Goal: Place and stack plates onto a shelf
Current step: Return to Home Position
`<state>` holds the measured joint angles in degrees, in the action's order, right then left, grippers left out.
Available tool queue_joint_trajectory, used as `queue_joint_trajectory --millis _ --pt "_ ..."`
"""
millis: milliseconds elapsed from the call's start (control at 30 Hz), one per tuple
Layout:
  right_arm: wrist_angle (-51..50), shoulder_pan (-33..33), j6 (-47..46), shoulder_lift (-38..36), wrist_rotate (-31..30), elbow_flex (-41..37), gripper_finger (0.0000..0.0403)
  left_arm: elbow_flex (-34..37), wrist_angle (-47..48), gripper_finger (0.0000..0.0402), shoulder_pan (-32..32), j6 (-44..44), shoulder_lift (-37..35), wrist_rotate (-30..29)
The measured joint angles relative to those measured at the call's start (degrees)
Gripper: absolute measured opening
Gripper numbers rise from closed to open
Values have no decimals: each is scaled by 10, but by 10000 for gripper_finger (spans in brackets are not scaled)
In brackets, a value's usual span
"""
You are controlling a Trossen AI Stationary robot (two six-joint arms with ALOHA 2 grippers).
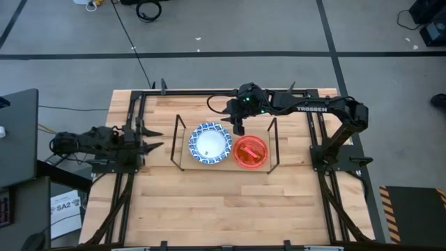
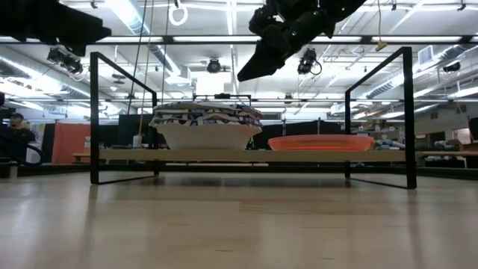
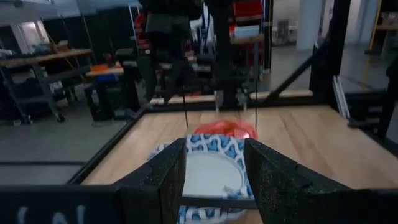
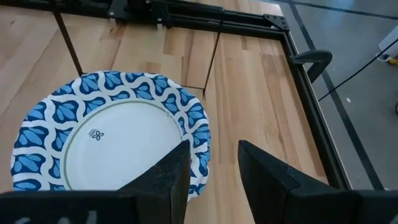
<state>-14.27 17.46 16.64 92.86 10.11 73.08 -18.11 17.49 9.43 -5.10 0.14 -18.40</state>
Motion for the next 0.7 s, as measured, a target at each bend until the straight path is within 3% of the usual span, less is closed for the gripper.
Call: queue_joint_trajectory --millis 233,700 --pt "-7 -9 -5 -46 0 0 140 69 -86 169 0 0 1 -1" --pt "-126 -18 -6 -292 0 0 140 154 -201 169 0 0 1 -13"
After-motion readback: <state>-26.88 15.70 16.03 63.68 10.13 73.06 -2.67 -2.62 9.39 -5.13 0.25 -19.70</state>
